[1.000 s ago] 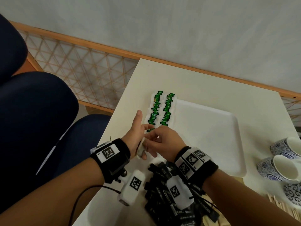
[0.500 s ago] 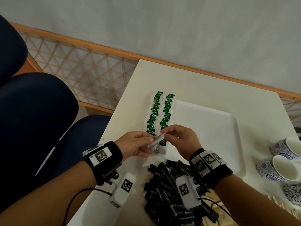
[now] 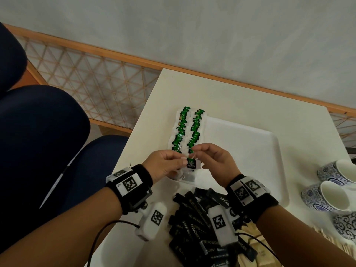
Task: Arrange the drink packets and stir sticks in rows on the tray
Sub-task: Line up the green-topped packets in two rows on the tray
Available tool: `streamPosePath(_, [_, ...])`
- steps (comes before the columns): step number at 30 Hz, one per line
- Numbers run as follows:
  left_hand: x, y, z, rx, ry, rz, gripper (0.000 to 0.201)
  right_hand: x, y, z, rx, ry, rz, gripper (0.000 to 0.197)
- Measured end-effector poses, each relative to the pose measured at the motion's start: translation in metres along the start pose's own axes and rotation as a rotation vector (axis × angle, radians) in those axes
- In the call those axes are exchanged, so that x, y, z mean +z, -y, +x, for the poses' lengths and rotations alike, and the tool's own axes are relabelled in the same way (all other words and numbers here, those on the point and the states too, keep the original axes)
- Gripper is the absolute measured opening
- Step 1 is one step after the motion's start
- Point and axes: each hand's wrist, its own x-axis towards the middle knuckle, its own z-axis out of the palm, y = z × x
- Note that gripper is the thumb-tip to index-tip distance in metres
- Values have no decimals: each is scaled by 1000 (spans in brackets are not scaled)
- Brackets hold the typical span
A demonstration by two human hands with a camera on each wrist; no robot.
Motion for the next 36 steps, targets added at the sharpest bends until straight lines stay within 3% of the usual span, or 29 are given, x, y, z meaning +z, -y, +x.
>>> streamPosePath(5, [3, -2, 6, 127, -55, 151, 7, -8, -2, 1, 31, 51, -260, 24])
streamPosePath(8, [3, 2, 7, 130, -59, 187, 8, -9, -10, 4, 53, 51, -557, 6])
streamPosePath(11, [0, 9, 6, 143, -72, 300, 7, -10, -21, 6, 123, 73, -615, 11])
streamPosePath(15, [-10, 20, 10, 142, -201, 537, 21, -8, -34, 8, 181, 183, -765, 2])
streamPosePath(17, [-13, 23, 12, 116, -220, 639, 32, -7, -41, 11, 200, 200, -833, 7])
streamPosePath(21, [-13, 25, 17, 83, -181, 791, 45, -4, -45, 14, 246, 206, -879, 38])
streamPosePath(27, [-12, 25, 20, 51, -173, 901, 46, -1, -46, 15, 223, 216, -928, 27])
streamPosePath(31, [-16, 23, 18, 65, -208, 863, 36, -3, -43, 18, 246, 164, -883, 39])
streamPosePath(36, [-19, 23, 12, 56, -231, 799, 33, -2, -44, 17, 294, 190, -826, 37])
